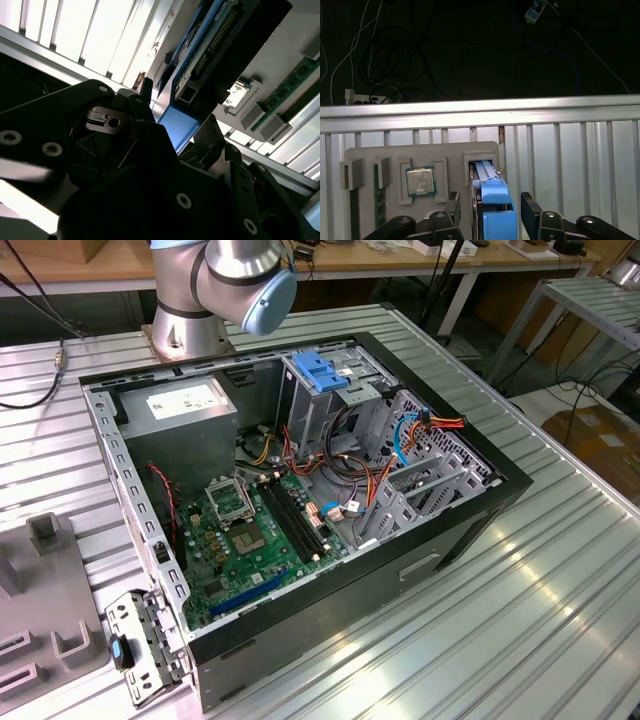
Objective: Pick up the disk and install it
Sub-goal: 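Pick up the disk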
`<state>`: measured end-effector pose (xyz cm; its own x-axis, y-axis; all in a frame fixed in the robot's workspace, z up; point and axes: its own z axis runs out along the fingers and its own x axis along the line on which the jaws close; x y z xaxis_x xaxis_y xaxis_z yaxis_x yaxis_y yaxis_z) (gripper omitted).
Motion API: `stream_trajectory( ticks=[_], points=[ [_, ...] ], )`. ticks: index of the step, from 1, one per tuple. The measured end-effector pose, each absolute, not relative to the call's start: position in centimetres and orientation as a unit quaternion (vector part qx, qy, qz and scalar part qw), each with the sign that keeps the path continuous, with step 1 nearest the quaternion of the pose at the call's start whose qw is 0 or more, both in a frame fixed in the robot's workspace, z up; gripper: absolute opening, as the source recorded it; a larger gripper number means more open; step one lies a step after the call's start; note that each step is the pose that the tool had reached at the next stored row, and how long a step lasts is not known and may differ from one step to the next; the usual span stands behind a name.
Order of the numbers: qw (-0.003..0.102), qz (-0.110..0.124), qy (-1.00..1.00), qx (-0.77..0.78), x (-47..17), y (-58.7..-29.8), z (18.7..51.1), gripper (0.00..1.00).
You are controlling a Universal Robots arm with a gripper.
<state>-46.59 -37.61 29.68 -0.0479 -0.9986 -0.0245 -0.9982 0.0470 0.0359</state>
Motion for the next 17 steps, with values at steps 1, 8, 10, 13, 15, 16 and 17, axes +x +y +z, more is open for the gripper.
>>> stream_trajectory(
  ticks=[1, 8, 10, 13, 15, 16, 17],
  points=[
    [0.004, -0.021, -0.723, 0.69, -46.59, -37.61, 29.69, 0.6],
    [0.004, -0.021, -0.716, 0.697, -46.59, -37.59, 29.62, 0.51],
    [0.004, -0.021, -0.712, 0.702, -46.59, -37.59, 29.61, 0.51],
    [0.004, -0.021, -0.711, 0.703, -46.59, -37.59, 29.6, 0.51],
    [0.004, -0.021, -0.711, 0.703, -46.59, -37.59, 29.57, 0.51],
    [0.004, -0.021, -0.711, 0.703, -46.58, -37.58, 29.54, 0.51],
    [0.003, -0.021, -0.711, 0.703, -46.59, -37.57, 29.53, 0.51]
  ],
)
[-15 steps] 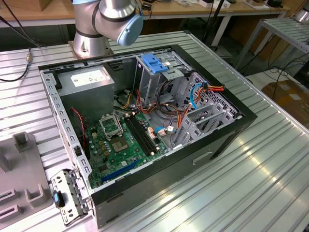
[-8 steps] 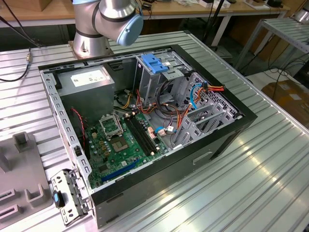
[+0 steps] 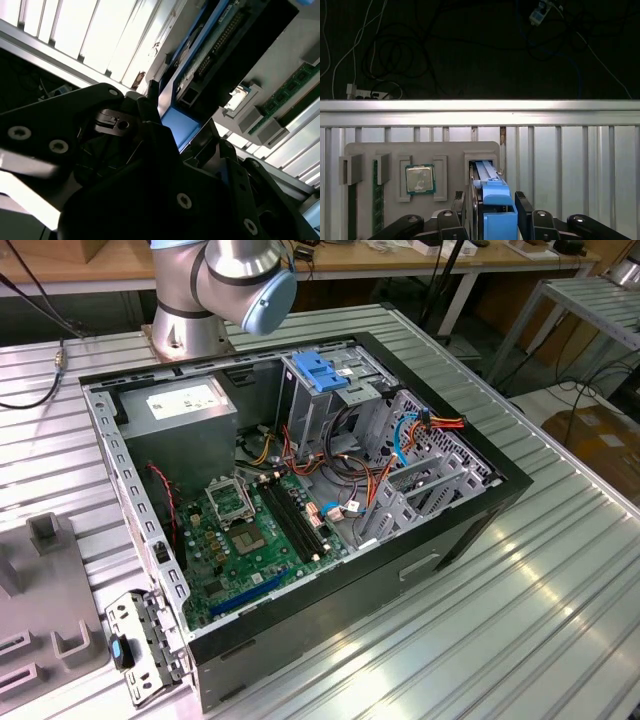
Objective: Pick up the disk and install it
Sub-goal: 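Pick up the disk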
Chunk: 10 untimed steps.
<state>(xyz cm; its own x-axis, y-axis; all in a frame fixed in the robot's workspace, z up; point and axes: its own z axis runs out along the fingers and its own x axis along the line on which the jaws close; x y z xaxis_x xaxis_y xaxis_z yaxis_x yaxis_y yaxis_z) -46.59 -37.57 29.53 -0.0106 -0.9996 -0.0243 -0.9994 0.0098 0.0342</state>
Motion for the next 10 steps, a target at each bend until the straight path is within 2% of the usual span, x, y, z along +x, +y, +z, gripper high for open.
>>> stream_trajectory(
  ticks=[3, 10],
  points=[
    [-0.001, -0.016, -0.711, 0.704, -46.58, -37.55, 29.51, 0.51],
    [-0.001, -0.016, -0.711, 0.703, -46.73, -37.53, 29.6, 0.51]
  ],
)
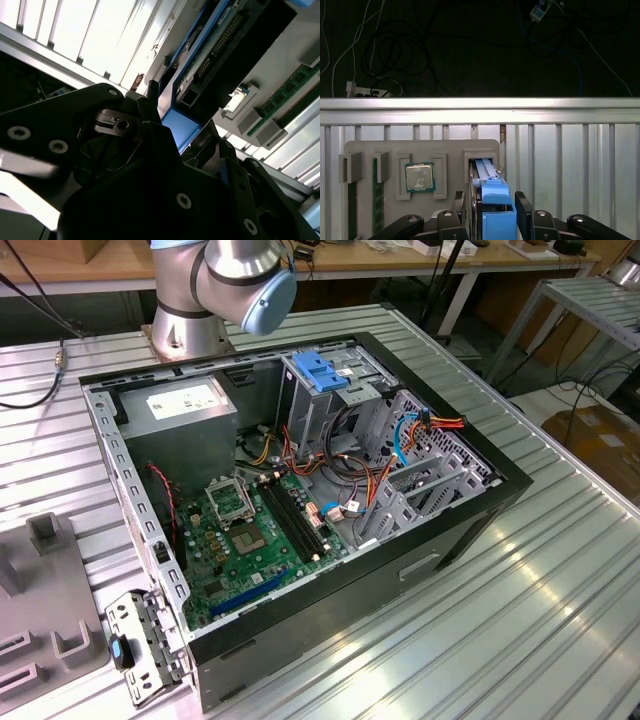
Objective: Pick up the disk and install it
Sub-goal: 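Pick up the disk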
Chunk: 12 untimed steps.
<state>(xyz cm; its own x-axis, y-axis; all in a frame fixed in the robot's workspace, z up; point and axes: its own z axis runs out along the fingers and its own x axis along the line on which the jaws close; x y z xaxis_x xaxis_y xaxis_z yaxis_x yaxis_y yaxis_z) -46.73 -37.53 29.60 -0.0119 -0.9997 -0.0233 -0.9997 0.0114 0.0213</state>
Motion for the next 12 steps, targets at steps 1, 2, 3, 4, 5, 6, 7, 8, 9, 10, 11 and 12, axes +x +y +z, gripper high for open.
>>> stream_trajectory(
  ticks=[1, 2, 3, 4, 5, 6, 7, 8, 9, 10, 11, 12],
  points=[
    [0.001, 0.016, 0.711, -0.703, -46.73, -37.53, 29.64, 0.51],
    [0.001, 0.016, 0.711, -0.703, -46.72, -37.53, 29.7, 0.51],
    [0.001, 0.016, 0.711, -0.703, -46.72, -37.53, 29.7, 0.51],
    [0.001, 0.016, 0.711, -0.703, -46.72, -37.53, 29.7, 0.51],
    [0.001, 0.016, 0.711, -0.703, -46.72, -37.53, 29.72, 0.51],
    [0.001, 0.016, 0.711, -0.703, -46.72, -37.53, 29.76, 0.51],
    [0.001, 0.016, 0.711, -0.703, -46.73, -37.53, 29.82, 0.51],
    [0.001, 0.016, 0.711, -0.703, -46.72, -37.53, 29.83, 0.51],
    [0.001, 0.016, 0.711, -0.703, -46.72, -37.53, 29.85, 0.51],
    [0.008, 0.005, 0.711, -0.703, -46.74, -37.53, 29.25, 0.51],
    [0.008, 0.006, 0.711, -0.703, -47.24, -37.53, 29.24, 0.51],
    [0.01, 0.01, 0.712, -0.702, -46.97, -37.53, 29.23, 0.51]
  ],
)
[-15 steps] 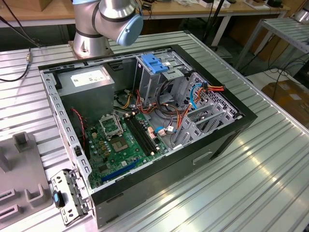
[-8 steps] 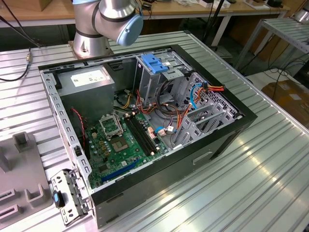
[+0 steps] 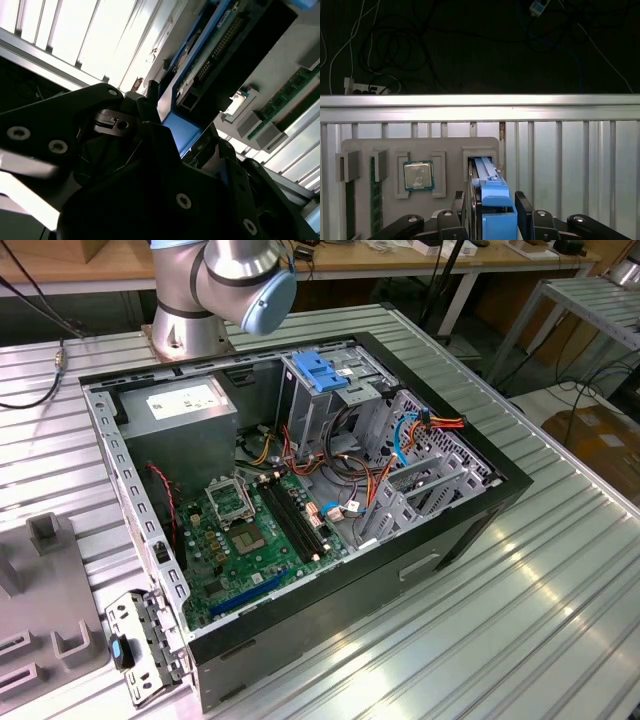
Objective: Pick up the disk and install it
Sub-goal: 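Pick up the disk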
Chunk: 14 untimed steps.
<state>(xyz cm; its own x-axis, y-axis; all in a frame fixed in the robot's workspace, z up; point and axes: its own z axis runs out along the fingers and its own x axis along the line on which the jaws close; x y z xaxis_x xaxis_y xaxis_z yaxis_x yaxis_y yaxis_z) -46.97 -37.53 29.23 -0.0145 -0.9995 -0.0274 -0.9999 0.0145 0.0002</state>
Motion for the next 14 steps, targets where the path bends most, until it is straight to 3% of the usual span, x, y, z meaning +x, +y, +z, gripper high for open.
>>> stream_trajectory(
  ticks=[1, 4, 14],
  points=[
    [0.0, 0.02, 0.712, -0.702, -46.93, -37.53, 29.22, 0.51],
    [-0.011, 0.031, 0.712, -0.701, -46.94, -37.53, 29.2, 0.51],
    [-0.007, 0.025, 0.712, -0.701, -46.83, -37.53, 29.18, 0.51]
  ],
)
